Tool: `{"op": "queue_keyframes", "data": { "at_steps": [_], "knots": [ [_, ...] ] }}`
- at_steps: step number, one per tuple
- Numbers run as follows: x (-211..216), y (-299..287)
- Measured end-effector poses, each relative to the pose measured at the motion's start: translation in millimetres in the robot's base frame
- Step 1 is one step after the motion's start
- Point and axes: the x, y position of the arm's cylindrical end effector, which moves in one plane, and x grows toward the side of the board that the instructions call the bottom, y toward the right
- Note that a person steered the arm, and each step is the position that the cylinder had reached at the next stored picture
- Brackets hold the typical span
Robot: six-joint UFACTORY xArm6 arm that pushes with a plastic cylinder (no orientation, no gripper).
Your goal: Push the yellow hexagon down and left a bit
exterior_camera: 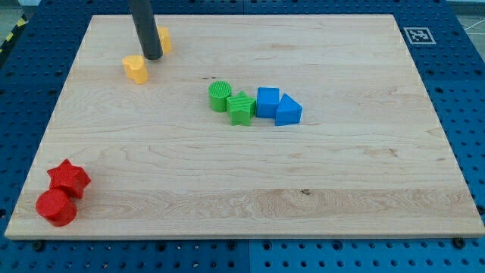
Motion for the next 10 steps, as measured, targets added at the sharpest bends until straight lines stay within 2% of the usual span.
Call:
{"op": "queue_keyframes", "data": {
  "at_steps": [1, 2, 4, 7, 8, 9, 10],
  "knots": [
    [10.6, 16.3],
    [9.4, 61.0],
    [-55.3, 60.0],
    [-58.4, -10.2],
    [-63.2, -10.0],
    [-63.2, 28.3],
    [-42.2, 38.6]
  ]
}}
